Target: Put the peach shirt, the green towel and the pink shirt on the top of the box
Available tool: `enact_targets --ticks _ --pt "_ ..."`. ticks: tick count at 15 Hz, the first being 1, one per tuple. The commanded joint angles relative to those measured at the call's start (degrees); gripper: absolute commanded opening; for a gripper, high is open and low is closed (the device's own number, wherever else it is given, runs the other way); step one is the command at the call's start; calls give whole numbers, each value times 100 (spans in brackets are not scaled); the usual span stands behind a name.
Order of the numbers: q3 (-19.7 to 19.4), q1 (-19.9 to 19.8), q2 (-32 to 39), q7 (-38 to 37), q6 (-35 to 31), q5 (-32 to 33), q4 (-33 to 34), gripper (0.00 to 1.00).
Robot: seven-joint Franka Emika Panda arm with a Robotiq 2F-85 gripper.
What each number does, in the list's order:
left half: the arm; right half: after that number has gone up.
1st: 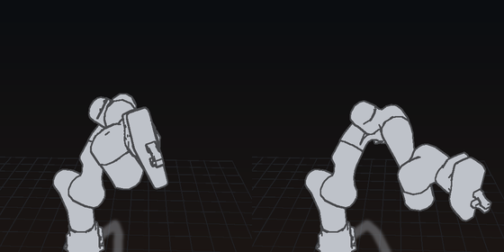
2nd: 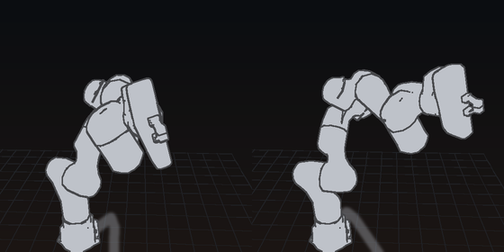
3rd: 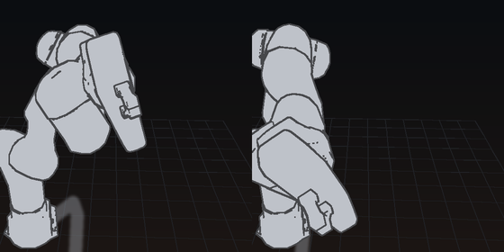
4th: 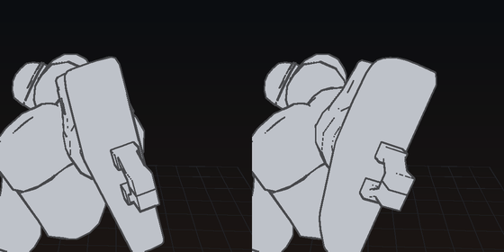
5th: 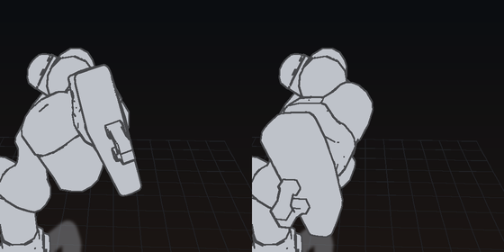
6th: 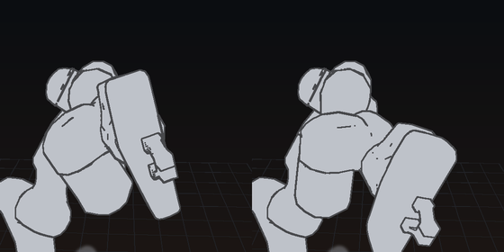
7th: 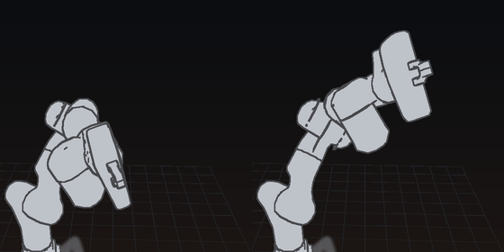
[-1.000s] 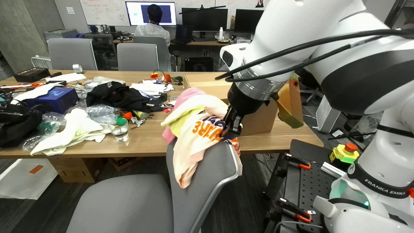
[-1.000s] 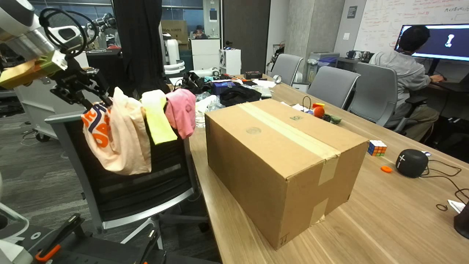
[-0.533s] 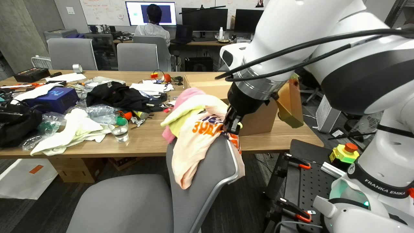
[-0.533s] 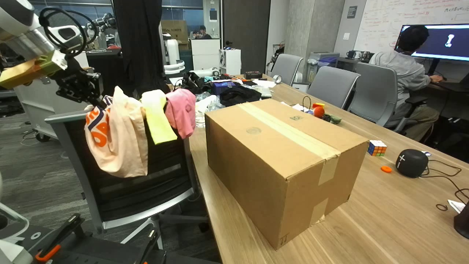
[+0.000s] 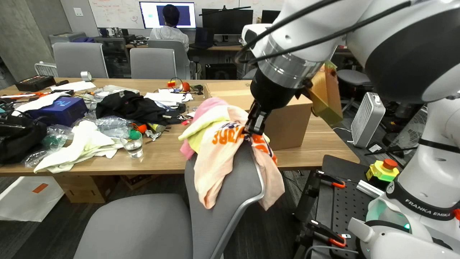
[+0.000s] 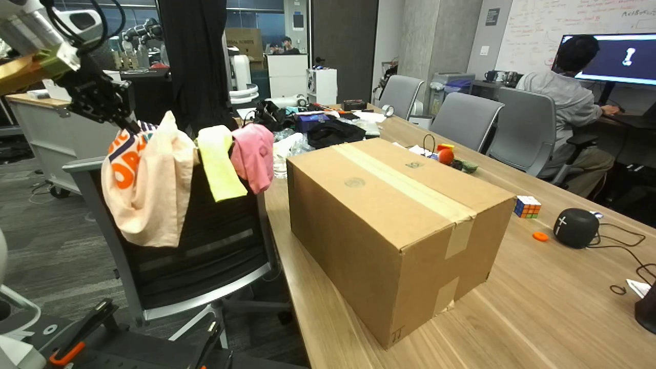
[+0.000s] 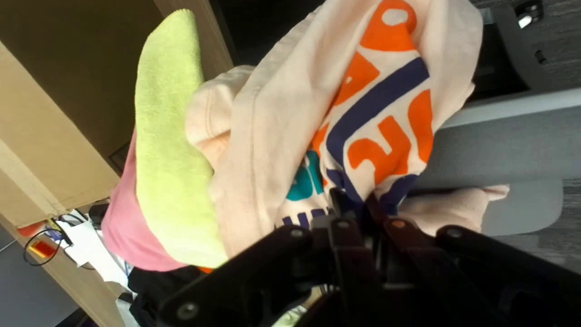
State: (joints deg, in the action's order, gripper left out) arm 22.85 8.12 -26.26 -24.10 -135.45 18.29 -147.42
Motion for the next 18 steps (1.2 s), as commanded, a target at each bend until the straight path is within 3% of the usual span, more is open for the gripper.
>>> enact_targets --ticks 1,10,18 --pt "-88 137 -276 295 765 -173 740 2" --pt "-150 -93 -208 429 2045 -16 2843 2" --pt "-337 -373 323 413 2749 23 4001 2"
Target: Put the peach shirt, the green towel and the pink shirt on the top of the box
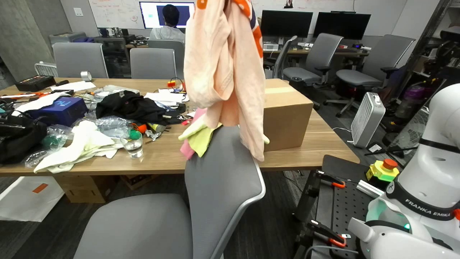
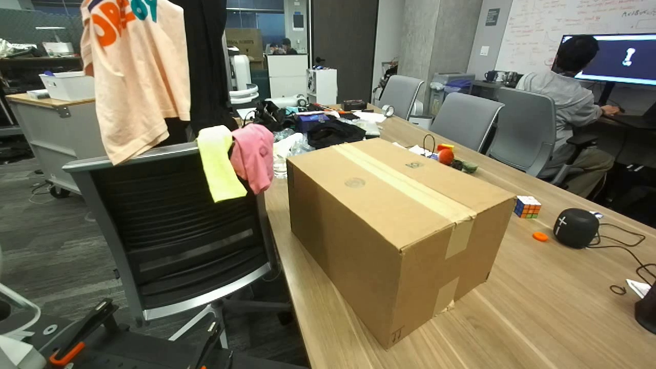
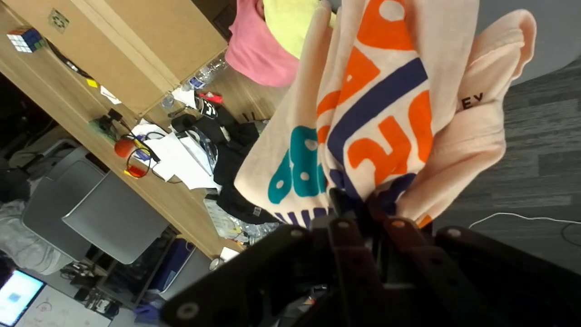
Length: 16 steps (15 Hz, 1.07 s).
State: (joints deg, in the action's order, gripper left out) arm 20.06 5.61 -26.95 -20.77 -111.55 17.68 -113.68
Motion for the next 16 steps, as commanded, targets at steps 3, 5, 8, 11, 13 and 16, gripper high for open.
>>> enact_targets --ticks 3,5,8,11,13,16 --pt "-208 -317 672 33 597 293 958 2" --pt "-380 -470 867 24 730 479 1187 2" --pt "-722 -707 1156 0 866 703 1500 2" --pt "-1101 -935 1524 -26 1053 860 1892 2" --pt "-1370 -1071 1832 -24 1238 870 2234 2" --pt "-1724 -1186 2246 -70 1476 848 2708 2"
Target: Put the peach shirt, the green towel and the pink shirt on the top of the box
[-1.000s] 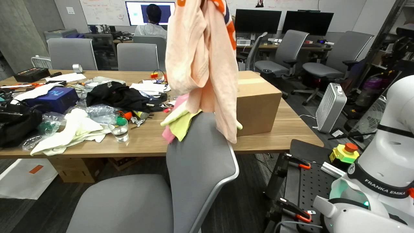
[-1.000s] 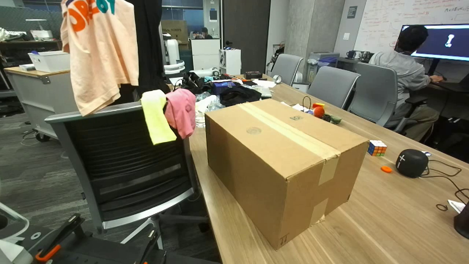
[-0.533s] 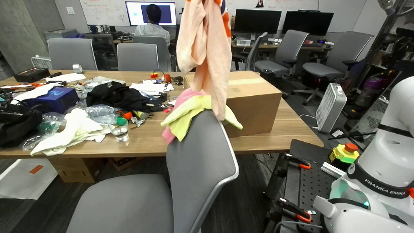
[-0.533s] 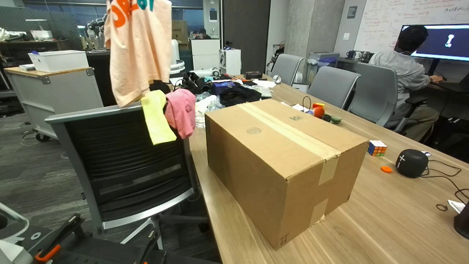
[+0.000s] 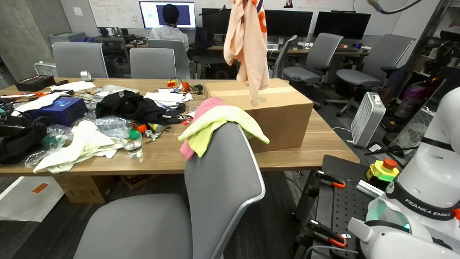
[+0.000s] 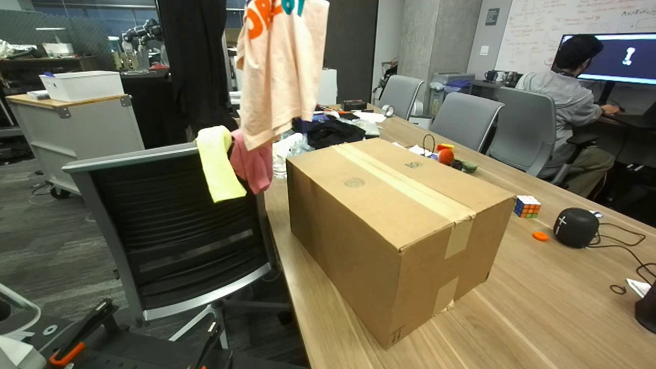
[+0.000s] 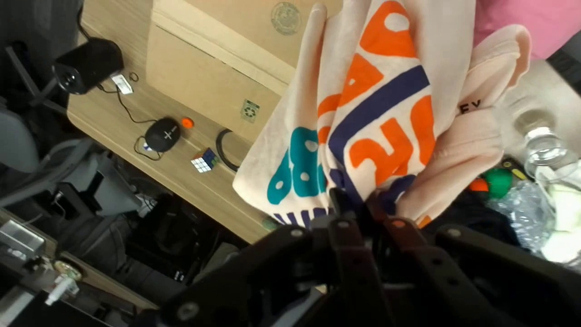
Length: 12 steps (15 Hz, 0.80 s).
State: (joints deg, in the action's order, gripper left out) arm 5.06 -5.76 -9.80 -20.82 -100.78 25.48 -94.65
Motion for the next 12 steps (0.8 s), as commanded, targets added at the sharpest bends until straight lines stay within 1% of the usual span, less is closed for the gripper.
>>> enact_targets --ticks 1,3,7,12 --pt "-336 -82 685 -95 462 86 981 2" --pt "-541 -134 905 -164 585 102 1300 2" --pt "-930 -228 1449 -434 722 370 1988 2" --pt "-1349 -298 1898 -498 915 335 2579 2"
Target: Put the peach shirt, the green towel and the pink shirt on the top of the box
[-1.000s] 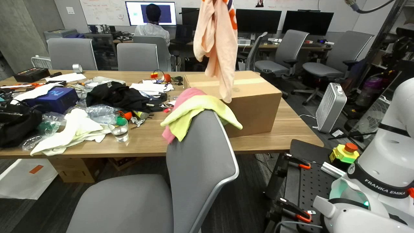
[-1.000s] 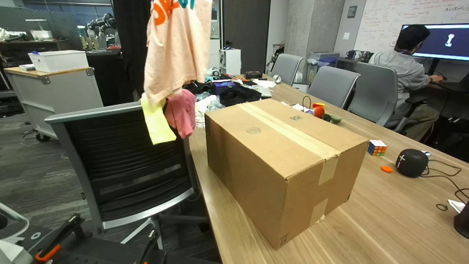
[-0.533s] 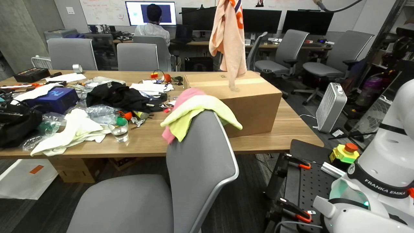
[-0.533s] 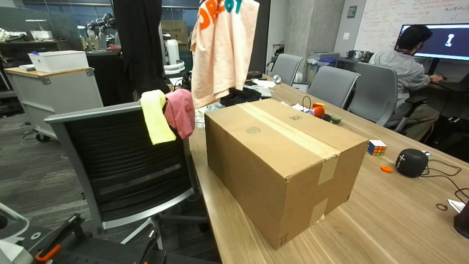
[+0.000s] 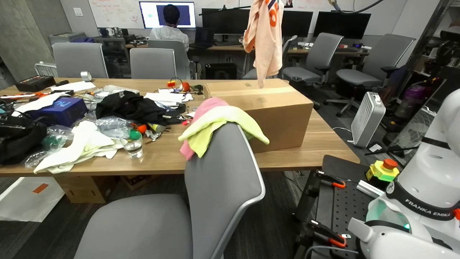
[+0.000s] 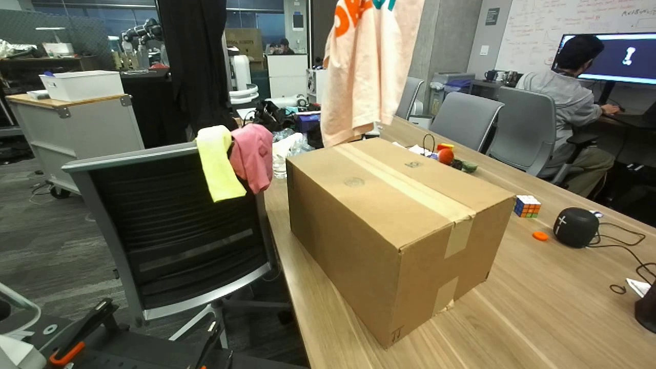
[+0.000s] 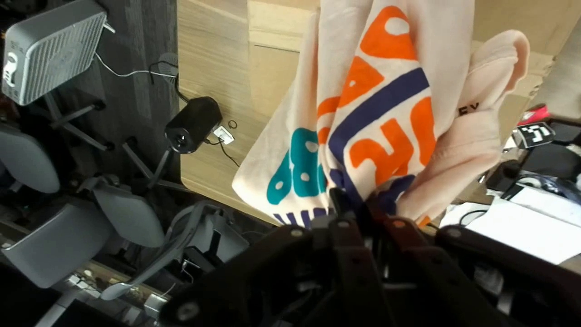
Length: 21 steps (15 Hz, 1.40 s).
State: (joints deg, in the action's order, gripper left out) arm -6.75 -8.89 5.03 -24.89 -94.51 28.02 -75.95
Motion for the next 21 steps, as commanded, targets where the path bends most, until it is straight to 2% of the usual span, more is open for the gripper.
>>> enact_targets --ticks 1,2,3,9,12,16,21 --pt "-100 -1 514 -261 240 132 687 2" --pt "-118 15 594 -301 268 127 754 22" --pt "-102 37 674 -361 272 108 768 35" --pt "-64 195 821 -497 253 198 744 78" --pt "18 342 639 -402 206 195 511 99" --pt "204 568 -22 309 397 129 -5 100" --pt "710 997 -949 1101 890 -35 -906 100"
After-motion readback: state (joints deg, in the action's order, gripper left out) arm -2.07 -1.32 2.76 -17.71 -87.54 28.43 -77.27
